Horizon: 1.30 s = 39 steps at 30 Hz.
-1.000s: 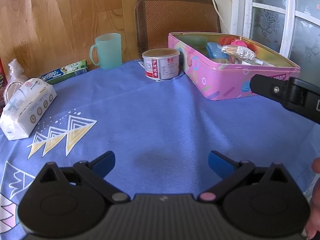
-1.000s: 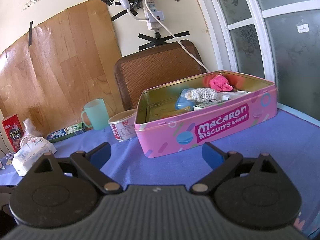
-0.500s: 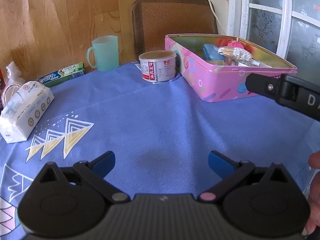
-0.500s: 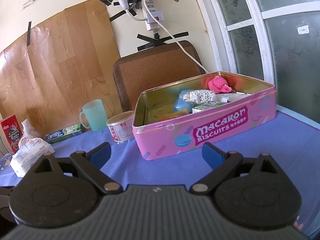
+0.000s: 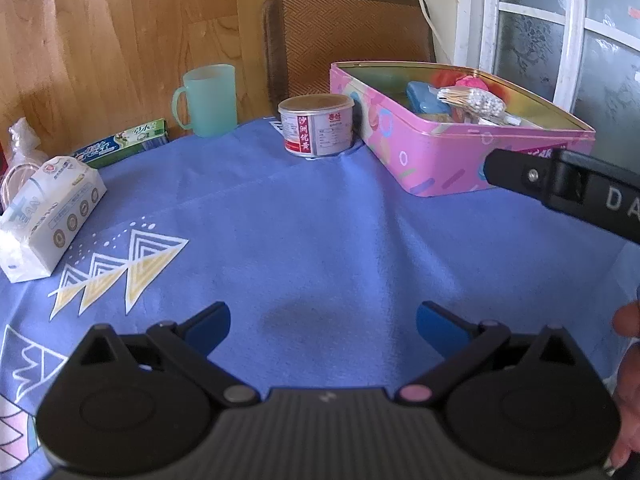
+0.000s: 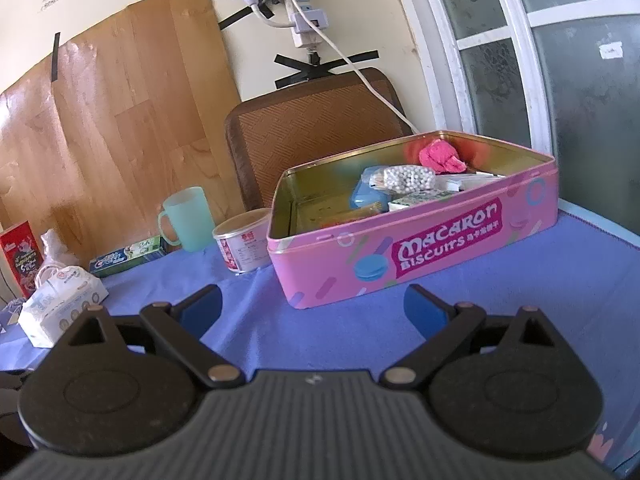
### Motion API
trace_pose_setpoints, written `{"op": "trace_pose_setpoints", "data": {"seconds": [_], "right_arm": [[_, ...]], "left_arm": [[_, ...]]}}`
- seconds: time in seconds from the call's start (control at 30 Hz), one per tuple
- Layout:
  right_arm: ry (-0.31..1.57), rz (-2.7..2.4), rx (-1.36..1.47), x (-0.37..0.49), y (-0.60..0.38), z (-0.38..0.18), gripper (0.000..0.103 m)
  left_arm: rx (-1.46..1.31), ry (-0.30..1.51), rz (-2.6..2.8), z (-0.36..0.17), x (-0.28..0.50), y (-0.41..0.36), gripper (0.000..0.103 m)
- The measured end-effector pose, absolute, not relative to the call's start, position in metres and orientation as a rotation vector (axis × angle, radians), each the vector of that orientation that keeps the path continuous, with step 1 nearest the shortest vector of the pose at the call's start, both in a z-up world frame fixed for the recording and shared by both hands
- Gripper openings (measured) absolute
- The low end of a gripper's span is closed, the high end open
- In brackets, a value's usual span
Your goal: Organize soft objects
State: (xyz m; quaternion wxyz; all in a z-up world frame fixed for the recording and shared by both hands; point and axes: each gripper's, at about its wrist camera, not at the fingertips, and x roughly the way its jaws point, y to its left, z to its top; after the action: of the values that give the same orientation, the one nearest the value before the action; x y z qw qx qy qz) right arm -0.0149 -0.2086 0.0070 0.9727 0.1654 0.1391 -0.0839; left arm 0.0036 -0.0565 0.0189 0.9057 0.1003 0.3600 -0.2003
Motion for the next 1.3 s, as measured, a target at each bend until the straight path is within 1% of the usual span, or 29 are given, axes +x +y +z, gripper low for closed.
{"op": "trace_pose_setpoints", "data": {"seconds": [0.97, 1.3], "right_arm": [[0.290, -0.174, 0.337, -0.013, -0.209, 0.004, 0.099], [0.279, -0.165, 0.326, -0.015, -0.209, 0.006, 0.099]], "left_arm": [[0.210, 0.725, -0.427, 0.020, -0.001, -0.056, 0.103], [0.224, 0.674, -0.413, 0.026, -0.007, -0.056, 0.103]]}}
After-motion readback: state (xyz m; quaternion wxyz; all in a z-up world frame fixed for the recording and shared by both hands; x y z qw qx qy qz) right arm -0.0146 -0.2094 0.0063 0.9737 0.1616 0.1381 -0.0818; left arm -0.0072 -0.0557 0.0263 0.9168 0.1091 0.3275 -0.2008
